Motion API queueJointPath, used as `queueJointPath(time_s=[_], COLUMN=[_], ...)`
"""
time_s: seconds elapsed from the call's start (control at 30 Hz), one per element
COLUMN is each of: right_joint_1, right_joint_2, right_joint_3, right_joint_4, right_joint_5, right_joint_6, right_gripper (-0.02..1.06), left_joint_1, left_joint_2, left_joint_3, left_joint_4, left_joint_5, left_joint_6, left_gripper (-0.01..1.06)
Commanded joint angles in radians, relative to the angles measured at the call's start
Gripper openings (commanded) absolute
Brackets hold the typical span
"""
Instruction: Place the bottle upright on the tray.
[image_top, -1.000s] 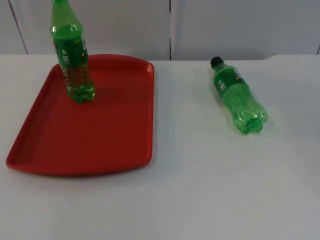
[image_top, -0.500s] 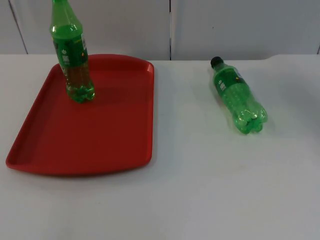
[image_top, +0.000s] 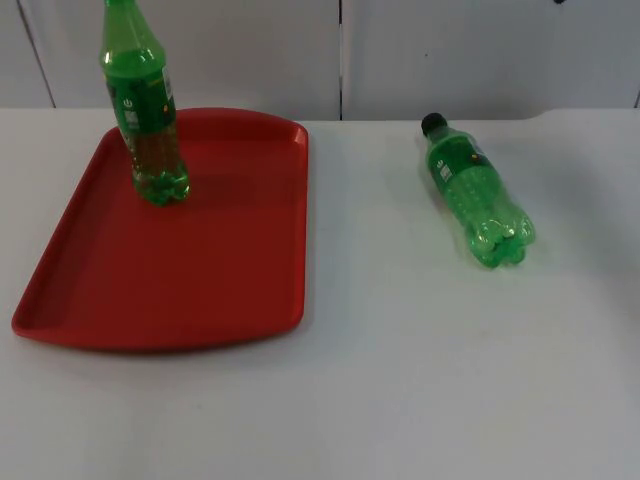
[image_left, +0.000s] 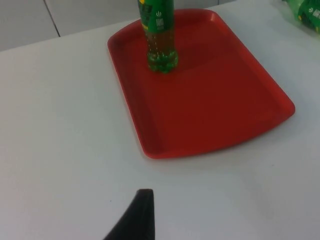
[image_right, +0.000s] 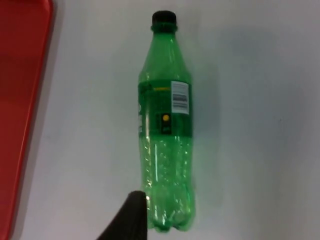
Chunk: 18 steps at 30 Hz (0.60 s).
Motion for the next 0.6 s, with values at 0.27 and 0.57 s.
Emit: queueJointPath(time_s=[0.27,0.57], right_joint_1=[0.05,0.06], right_joint_2=[0.357,0.515], right_joint_3=[-0.459,-0.542], right_joint_4=[-0.026,-0.002], right_joint_5=[0.122,0.122], right_joint_6=[0.103,0.115], right_gripper=[1.04,1.04], left_joint_1=[-0.007,-0.007], left_joint_2=[-0.004,-0.004], left_joint_3=[0.004,0.004], left_joint_4=[0.008,0.008], left_joint_5=[-0.003,-0.003], left_joint_6=[-0.006,-0.006], left_gripper=[1.05,1.05])
